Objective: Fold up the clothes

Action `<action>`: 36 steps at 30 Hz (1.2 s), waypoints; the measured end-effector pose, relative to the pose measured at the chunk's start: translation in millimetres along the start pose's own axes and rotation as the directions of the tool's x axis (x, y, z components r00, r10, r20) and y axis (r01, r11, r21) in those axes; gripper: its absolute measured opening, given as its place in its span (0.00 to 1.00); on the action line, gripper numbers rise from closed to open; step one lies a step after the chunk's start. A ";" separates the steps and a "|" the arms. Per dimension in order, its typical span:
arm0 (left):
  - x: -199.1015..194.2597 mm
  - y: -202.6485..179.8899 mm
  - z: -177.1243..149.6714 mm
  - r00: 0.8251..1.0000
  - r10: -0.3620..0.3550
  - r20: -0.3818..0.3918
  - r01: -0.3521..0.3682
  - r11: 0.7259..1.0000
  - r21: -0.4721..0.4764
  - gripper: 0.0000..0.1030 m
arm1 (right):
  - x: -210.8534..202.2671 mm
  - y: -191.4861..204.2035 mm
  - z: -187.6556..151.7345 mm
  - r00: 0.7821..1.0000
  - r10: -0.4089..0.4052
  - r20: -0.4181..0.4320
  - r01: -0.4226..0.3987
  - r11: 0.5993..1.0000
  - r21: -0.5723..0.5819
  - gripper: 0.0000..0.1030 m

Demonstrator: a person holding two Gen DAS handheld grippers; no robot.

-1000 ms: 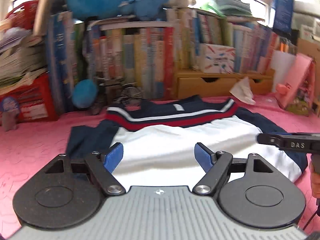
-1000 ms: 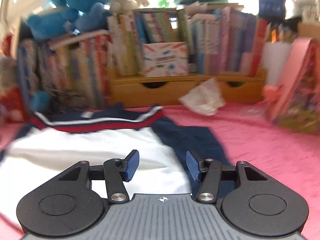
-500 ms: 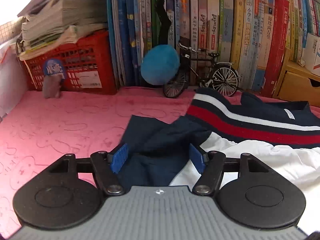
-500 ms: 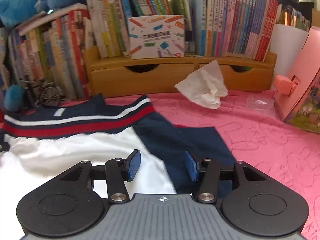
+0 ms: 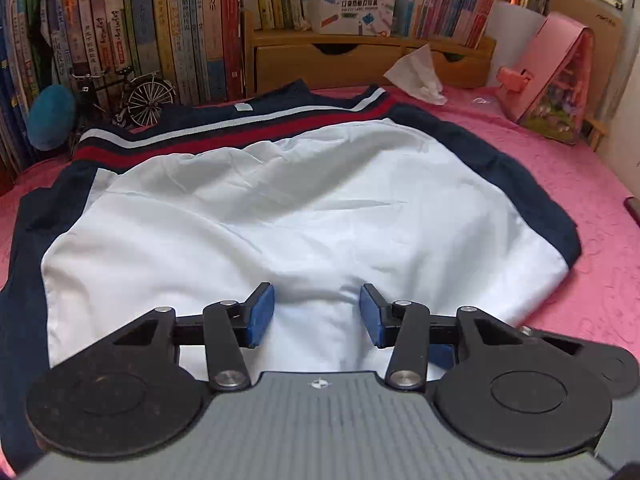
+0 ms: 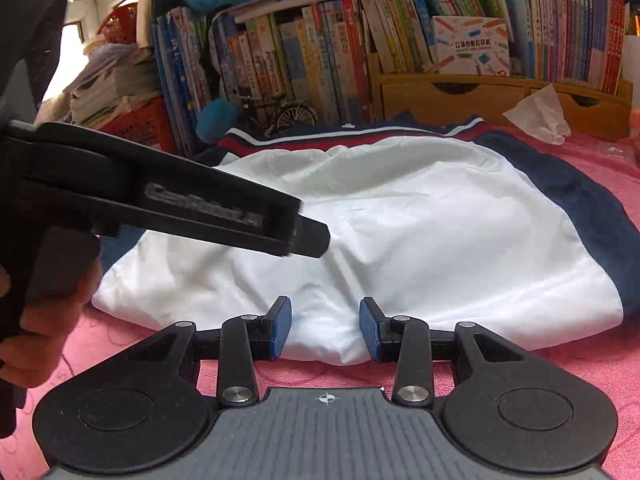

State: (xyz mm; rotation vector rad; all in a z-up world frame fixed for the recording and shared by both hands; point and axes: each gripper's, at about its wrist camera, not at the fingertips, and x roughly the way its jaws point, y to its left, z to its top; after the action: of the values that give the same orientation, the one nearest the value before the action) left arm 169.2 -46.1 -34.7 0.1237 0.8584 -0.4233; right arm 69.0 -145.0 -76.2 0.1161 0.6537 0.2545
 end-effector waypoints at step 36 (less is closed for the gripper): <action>-9.5 -12.8 -7.5 0.981 0.028 -0.191 -0.027 1.000 0.009 0.50 | 7.3 31.7 -22.0 0.997 -0.069 0.015 0.069 0.997 0.029 0.43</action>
State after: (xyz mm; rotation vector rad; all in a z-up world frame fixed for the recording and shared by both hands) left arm 153.2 -52.7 -31.6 0.1845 1.0436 -0.3924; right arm 54.8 -112.0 -91.9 0.1221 0.6442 0.1778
